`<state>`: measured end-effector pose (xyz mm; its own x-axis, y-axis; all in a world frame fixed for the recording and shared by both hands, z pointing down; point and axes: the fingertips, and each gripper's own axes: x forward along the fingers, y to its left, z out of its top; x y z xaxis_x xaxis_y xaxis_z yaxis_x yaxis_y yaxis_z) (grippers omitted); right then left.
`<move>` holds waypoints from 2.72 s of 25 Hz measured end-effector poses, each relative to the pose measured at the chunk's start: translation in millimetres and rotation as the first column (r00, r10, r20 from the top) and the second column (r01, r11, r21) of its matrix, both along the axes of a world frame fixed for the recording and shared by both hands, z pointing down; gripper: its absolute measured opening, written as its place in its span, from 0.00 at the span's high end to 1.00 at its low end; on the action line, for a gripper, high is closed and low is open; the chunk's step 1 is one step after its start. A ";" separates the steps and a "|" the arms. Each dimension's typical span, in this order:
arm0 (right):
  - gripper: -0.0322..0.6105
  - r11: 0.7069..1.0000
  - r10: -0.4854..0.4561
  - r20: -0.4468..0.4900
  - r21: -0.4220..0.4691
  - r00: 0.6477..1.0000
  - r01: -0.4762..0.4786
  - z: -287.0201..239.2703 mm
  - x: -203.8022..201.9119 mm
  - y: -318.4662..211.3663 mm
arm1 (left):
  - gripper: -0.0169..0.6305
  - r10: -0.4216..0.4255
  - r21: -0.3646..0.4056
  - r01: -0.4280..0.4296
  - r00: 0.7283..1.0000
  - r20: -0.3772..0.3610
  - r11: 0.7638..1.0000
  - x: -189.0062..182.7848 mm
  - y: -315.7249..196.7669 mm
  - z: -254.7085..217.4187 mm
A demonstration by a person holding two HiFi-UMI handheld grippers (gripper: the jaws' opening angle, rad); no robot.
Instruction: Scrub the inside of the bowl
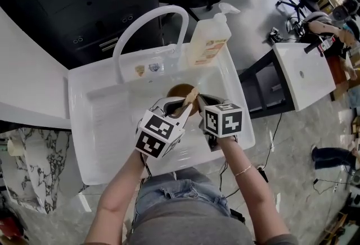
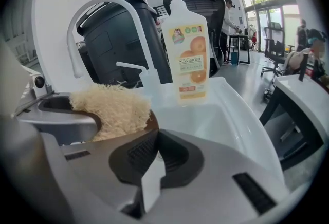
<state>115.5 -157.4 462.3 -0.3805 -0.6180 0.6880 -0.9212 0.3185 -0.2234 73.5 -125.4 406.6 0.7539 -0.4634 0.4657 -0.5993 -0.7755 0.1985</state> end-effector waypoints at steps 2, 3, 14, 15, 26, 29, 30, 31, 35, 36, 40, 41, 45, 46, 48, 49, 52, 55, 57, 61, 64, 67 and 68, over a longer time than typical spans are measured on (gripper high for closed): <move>0.93 1.000 -0.013 0.004 0.013 1.000 0.013 -3.4 -3.2 1.3 | 0.90 0.019 -0.021 -0.019 1.000 0.013 1.000 2.2 -0.8 7.3; 0.93 1.000 -0.018 0.008 0.018 1.000 0.018 -5.1 -5.1 1.7 | 0.90 0.023 -0.032 -0.022 1.000 0.021 0.999 2.9 -1.7 11.1; 0.93 1.000 0.000 0.022 -0.013 1.000 0.000 5.5 -1.1 5.9 | 0.90 -0.072 -0.139 0.087 0.992 0.104 0.986 -3.4 -20.0 48.5; 0.93 1.000 0.001 0.014 -0.017 1.000 -0.001 7.7 -1.0 6.0 | 0.90 -0.089 -0.145 0.106 0.989 0.117 0.984 -5.4 -22.3 52.1; 0.93 0.999 0.011 -0.060 -0.031 0.998 -0.013 21.8 9.2 2.3 | 0.90 -0.228 -0.102 0.257 0.945 0.234 0.961 -27.0 -37.9 70.5; 0.93 0.999 0.016 -0.067 -0.028 0.998 -0.018 22.5 11.4 0.5 | 0.90 -0.265 -0.097 0.292 0.937 0.229 0.951 -33.6 -39.5 68.5; 0.93 0.999 0.018 -0.069 -0.026 0.997 -0.020 22.9 11.7 -0.2 | 0.90 -0.277 -0.093 0.304 0.934 0.226 0.948 -36.0 -40.4 67.5; 0.93 0.999 0.021 -0.071 -0.024 0.997 -0.022 23.4 11.8 -1.0 | 0.90 -0.290 -0.088 0.316 0.930 0.223 0.945 -38.7 -41.4 66.3; 0.93 1.000 0.025 -0.089 -0.014 0.996 -0.027 24.4 12.5 -3.4 | 0.90 -0.350 -0.066 0.371 0.912 0.212 0.926 -54.0 -42.6 56.5; 0.93 1.000 0.026 -0.096 -0.010 0.995 -0.027 24.3 13.0 -3.9 | 0.90 -0.364 -0.063 0.383 0.909 0.204 0.922 -58.2 -42.1 53.3; 0.93 1.000 0.029 -0.105 0.005 0.994 -0.028 22.3 13.3 -4.1 | 0.90 -0.361 -0.099 0.373 0.925 0.118 0.922 -61.2 -35.3 35.9; 0.93 1.000 0.029 -0.105 0.010 0.994 -0.028 21.7 12.7 -4.1 | 0.90 -0.349 -0.121 0.357 0.933 0.088 0.926 -58.4 -32.5 31.4; 0.93 0.999 0.043 -0.094 0.036 0.995 -0.040 18.6 10.8 -4.5 | 0.90 -0.293 -0.220 0.279 0.956 -0.029 0.935 -41.1 -20.2 19.1; 0.93 0.998 0.047 -0.088 0.042 0.995 -0.044 17.2 10.2 -4.5 | 0.90 -0.279 -0.240 0.260 0.959 -0.050 0.935 -36.5 -17.2 17.6; 0.93 0.997 0.051 -0.076 0.055 0.996 -0.047 13.3 9.4 -4.2 | 0.90 -0.252 -0.273 0.223 0.965 -0.078 0.936 -27.0 -12.1 16.5; 0.93 0.997 0.052 -0.071 0.063 0.996 -0.047 10.9 9.3 -4.0 | 0.90 -0.241 -0.288 0.207 0.967 -0.087 0.935 -22.3 -10.0 16.9; 0.93 0.994 0.055 -0.051 0.093 0.997 -0.050 1.7 9.1 -2.5 | 0.90 -0.216 -0.330 0.173 0.972 -0.097 0.928 -9.7 -4.1 21.7; 0.93 0.990 0.049 -0.033 0.132 0.998 -0.044 -9.6 7.0 -0.5 | 0.90 -0.200 -0.349 0.157 0.976 -0.089 0.924 -1.0 -1.7 28.0; 0.93 0.987 0.035 -0.042 0.159 0.999 -0.028 -15.7 5.7 1.7 | 0.90 -0.196 -0.353 0.156 0.977 -0.080 0.923 1.7 -2.4 31.1; 0.93 0.983 0.011 -0.055 0.184 0.998 -0.001 -19.5 4.4 8.4 | 0.90 -0.182 -0.351 0.158 0.983 -0.036 0.923 3.5 -3.9 38.6; 0.93 0.983 0.000 -0.050 0.183 0.999 0.010 -18.4 0.1 12.1 | 0.90 -0.176 -0.343 0.171 0.984 0.018 0.924 1.8 -5.3 46.1; 0.92 0.983 -0.018 -0.051 0.182 0.999 0.027 -16.5 -4.9 15.5 | 0.90 -0.175 -0.328 0.189 0.982 0.072 0.926 -2.3 -6.6 53.5; 0.92 0.983 -0.025 -0.055 0.182 0.998 0.035 -15.9 -6.4 16.5 | 0.90 -0.175 -0.320 0.196 0.980 0.092 0.927 -4.1 -6.9 56.1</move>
<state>109.0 -140.9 446.4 -0.3673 -0.7240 0.5839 -0.9195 0.3772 -0.1106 69.3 -132.3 462.7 0.6348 -0.4071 0.6567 -0.7450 -0.5481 0.3803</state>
